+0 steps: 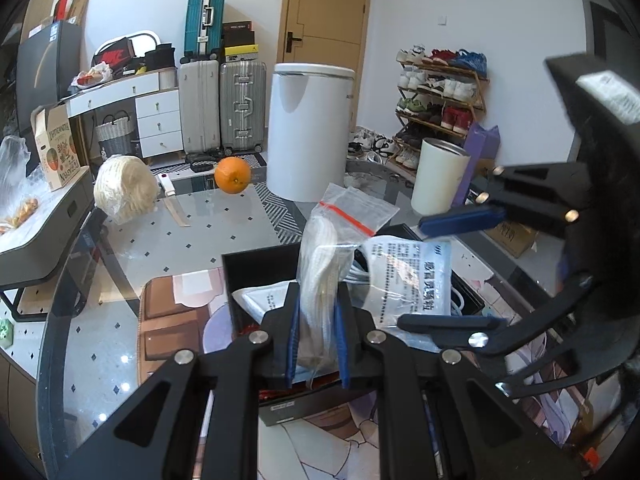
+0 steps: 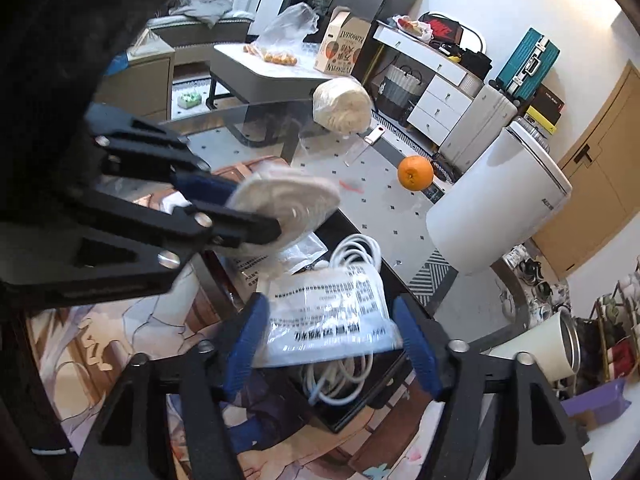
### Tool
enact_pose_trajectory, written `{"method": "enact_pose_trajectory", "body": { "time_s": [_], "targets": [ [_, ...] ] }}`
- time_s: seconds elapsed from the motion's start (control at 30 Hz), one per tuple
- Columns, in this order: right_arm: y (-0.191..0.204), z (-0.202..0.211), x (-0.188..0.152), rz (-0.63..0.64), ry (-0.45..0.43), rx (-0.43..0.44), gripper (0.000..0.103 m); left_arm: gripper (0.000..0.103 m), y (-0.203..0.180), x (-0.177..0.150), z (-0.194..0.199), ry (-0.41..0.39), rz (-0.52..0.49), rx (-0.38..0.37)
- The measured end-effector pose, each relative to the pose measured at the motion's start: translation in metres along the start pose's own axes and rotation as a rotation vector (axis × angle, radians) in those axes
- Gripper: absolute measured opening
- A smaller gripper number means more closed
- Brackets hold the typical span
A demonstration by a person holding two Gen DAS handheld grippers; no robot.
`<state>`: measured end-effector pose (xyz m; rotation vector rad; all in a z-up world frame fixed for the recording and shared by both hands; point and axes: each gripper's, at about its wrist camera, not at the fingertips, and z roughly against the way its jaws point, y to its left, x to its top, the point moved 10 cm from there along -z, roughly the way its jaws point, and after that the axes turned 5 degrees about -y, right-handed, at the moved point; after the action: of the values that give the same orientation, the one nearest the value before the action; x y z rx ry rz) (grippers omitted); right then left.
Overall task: Organize soft objects
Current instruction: 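Carry the rope bag and packet over the black box and lower them in, then open both grippers in the box and withdraw them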
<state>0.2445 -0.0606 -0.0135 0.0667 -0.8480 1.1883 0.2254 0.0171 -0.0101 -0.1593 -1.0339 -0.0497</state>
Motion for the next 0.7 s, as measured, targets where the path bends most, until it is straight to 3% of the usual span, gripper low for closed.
{"method": "enact_pose_trajectory", "body": {
  "time_s": [0.2,0.27,0.33,0.37,0.47,0.57,0.6,0.67,0.7],
  "targets": [
    [-0.005,0.013,-0.006,-0.025,-0.015,-0.029,0.072,0.021,-0.007,-0.007,-0.011,0.038,-0.008,-0.016],
    [-0.007,0.018,-0.007,-0.041,-0.025,-0.036,0.072,0.028,-0.007,-0.011,-0.015,0.060,-0.017,-0.002],
    [-0.008,0.022,-0.009,-0.064,-0.036,-0.039,0.073,0.047,-0.008,-0.015,-0.014,0.071,-0.011,0.002],
    [-0.009,0.024,-0.012,-0.083,-0.043,-0.044,0.073,0.050,-0.008,-0.016,-0.012,0.071,-0.005,-0.002],
    [-0.012,0.032,-0.019,-0.137,-0.070,-0.051,0.074,0.050,-0.007,-0.018,-0.001,0.054,0.004,0.006],
    [-0.016,0.039,-0.025,-0.199,-0.103,-0.063,0.082,0.053,-0.007,-0.020,0.007,0.052,0.002,0.013],
    [-0.016,0.042,-0.026,-0.218,-0.115,-0.067,0.084,0.057,-0.006,-0.021,0.010,0.048,0.000,0.020],
    [-0.016,0.047,-0.032,-0.264,-0.141,-0.071,0.086,0.075,-0.004,-0.025,0.016,0.045,0.001,0.036],
    [-0.016,0.049,-0.033,-0.285,-0.151,-0.074,0.089,0.089,-0.003,-0.027,0.018,0.043,0.004,0.042]
  ]
}}
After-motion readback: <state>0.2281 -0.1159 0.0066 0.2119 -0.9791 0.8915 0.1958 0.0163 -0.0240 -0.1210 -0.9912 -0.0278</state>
